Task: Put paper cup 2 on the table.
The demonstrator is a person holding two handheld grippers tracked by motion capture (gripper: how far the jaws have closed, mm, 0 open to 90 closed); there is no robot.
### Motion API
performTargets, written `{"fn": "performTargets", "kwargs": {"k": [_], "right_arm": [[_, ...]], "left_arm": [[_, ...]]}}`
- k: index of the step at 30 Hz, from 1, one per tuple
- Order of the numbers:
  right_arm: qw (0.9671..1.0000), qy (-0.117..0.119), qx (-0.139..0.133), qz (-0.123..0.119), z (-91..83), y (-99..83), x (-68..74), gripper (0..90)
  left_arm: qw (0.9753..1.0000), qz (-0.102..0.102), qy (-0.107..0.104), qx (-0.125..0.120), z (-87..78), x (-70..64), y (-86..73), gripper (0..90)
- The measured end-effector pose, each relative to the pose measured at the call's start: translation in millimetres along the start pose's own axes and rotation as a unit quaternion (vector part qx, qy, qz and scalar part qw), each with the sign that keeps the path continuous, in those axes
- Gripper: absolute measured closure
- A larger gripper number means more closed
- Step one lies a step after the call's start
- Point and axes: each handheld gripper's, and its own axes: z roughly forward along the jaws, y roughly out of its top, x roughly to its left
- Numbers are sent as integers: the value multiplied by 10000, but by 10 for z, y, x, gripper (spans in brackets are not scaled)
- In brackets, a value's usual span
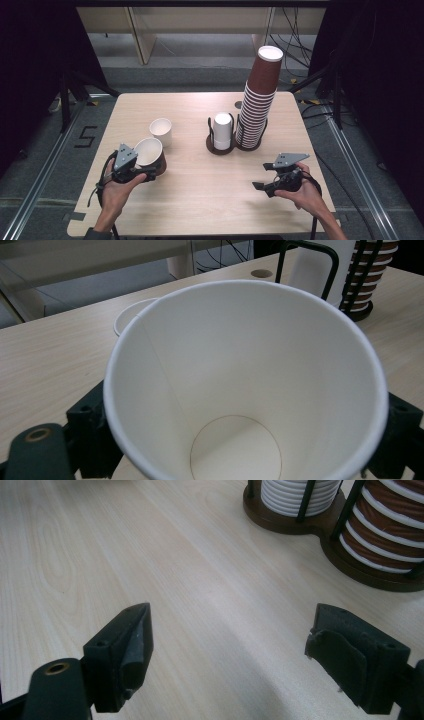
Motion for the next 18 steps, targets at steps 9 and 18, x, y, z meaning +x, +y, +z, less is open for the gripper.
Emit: {"fn": "performTargets", "kwargs": {"k": [9,18], "right_arm": [[10000,-13,-21,59,-16,-12,4,185],[10000,-8,-22,33,-17,-28,-11,184]], "left_arm": [[9999,-51,116,42,3,62,-5,124],[9997,-110,216,75,21,121,-16,124]]}}
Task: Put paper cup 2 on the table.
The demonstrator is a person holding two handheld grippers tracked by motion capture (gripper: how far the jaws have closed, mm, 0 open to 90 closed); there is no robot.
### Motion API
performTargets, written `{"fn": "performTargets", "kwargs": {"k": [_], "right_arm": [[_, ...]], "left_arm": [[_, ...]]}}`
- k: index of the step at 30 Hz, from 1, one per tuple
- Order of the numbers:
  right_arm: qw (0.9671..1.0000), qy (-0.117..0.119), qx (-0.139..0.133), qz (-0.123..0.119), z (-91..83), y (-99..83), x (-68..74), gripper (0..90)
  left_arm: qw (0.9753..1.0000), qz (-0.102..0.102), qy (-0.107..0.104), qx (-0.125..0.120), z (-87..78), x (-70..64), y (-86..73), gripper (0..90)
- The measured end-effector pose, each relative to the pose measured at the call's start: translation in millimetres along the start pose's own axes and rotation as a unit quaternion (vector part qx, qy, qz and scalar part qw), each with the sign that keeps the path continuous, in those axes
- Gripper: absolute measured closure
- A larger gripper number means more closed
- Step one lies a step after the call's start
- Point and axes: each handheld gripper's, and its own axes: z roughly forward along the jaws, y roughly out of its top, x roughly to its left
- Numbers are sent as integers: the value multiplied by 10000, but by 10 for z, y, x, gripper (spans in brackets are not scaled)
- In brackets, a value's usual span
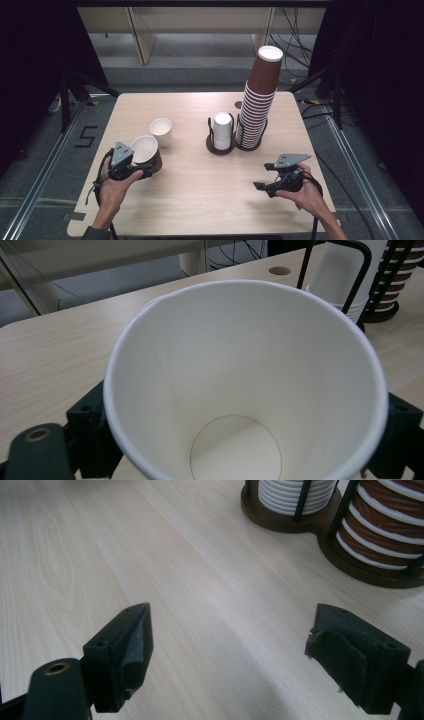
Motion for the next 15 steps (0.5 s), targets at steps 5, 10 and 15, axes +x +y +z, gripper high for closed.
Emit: {"fn": "performTargets", "kwargs": {"k": [5,10,15], "right_arm": [[10000,-7,0,-1,-7,-7,-8,184],[10000,-9,7,17,-22,-15,-18,184],[10000,-30,0,32,-30,-24,-21,184]], "left_arm": [[10000,-29,79,32,15,59,-15,124],[9999,-69,144,54,34,106,-29,124],[9997,-95,210,102,54,151,-41,123]]}}
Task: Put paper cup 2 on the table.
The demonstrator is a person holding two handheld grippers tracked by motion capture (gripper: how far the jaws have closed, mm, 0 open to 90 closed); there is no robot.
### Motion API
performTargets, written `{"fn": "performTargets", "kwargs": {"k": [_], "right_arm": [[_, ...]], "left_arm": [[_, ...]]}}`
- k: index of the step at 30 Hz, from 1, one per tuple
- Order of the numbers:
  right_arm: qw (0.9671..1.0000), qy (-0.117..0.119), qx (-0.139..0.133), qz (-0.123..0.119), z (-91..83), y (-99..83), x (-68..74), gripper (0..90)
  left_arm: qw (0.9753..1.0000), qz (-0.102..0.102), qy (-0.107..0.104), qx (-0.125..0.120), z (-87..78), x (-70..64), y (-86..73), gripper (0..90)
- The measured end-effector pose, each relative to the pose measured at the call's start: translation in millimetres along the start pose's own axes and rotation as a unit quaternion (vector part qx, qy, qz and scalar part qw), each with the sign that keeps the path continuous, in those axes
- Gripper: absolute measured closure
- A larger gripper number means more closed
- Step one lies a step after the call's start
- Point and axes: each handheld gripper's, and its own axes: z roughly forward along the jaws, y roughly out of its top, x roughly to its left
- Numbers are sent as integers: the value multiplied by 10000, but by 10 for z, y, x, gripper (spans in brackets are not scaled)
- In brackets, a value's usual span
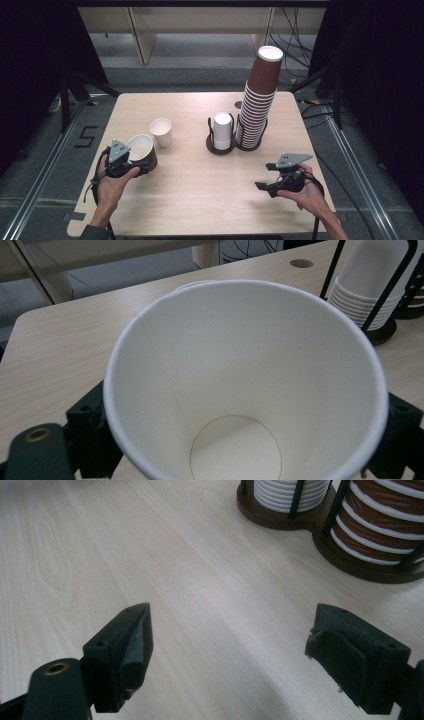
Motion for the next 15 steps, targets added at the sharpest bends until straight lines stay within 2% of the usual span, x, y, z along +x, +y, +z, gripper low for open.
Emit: {"fn": "performTargets", "kwargs": {"k": [3,4,12,15], "right_arm": [[10000,-39,-27,-59,-7,-2,-10,184],[10000,-13,-3,49,-10,-6,4,184],[10000,-66,-37,-22,-34,-18,-14,184],[10000,-36,-38,32,-44,-26,-18,184]], "left_arm": [[10000,-3,33,16,5,18,0,123],[10000,-3,42,23,8,22,2,123],[9998,-40,213,51,55,128,11,123],[9996,-60,260,76,88,167,23,123]]}}
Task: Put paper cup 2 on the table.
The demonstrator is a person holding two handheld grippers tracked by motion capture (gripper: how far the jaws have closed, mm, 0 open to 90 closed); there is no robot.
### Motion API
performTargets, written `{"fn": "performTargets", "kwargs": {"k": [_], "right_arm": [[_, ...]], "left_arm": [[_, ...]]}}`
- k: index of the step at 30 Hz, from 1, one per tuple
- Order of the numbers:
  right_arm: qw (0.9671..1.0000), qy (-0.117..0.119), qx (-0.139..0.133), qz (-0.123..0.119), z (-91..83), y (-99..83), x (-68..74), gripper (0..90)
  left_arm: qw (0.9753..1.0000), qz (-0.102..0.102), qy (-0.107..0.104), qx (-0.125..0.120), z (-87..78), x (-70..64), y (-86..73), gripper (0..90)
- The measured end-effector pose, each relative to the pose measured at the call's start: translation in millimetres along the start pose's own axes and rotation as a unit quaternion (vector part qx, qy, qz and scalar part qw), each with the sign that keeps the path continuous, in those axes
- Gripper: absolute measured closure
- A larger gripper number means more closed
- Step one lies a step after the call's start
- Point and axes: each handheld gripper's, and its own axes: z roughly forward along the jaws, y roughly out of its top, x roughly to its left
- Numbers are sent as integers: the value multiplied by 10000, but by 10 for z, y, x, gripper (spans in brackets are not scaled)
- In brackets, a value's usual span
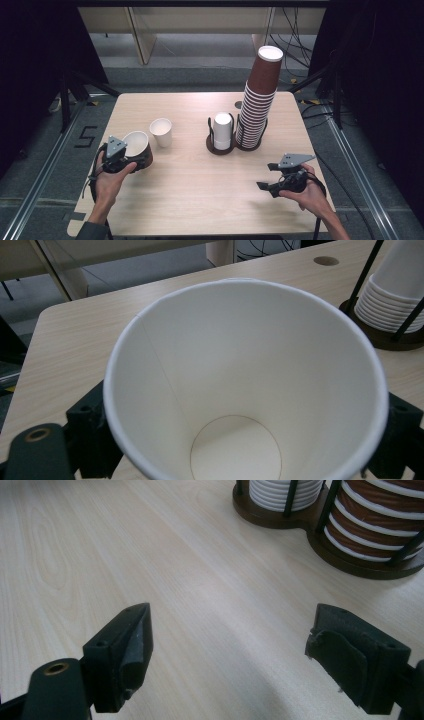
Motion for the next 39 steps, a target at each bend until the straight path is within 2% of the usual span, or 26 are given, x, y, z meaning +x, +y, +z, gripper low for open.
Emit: {"fn": "performTargets", "kwargs": {"k": [4,6,10,12,15,26,29,31,37,39], "right_arm": [[10000,9,31,80,-11,-10,9,184],[10000,3,21,4,-10,-13,-5,184],[10000,-1,21,96,-15,-21,5,184],[10000,15,38,89,-18,-21,5,184],[10000,18,38,64,-16,-23,3,184],[9999,40,42,94,-10,-32,-8,184],[10000,-8,3,-6,-12,-34,-27,184],[9999,35,42,88,-11,-39,-11,184],[10000,27,31,15,-14,-41,-17,184],[9999,36,31,115,-14,-45,-4,184]], "left_arm": [[9999,-1,122,65,43,49,10,123],[9999,-40,131,51,67,68,11,123],[9998,-3,126,130,119,80,3,123],[9998,-34,139,115,149,87,-1,123],[9995,-36,193,233,170,102,6,123],[9994,-145,269,149,290,186,92,121],[9993,-120,315,186,336,193,99,121],[9991,-107,346,217,360,196,104,120],[9988,-66,419,248,413,242,109,119],[9987,-70,425,256,426,255,113,119]]}}
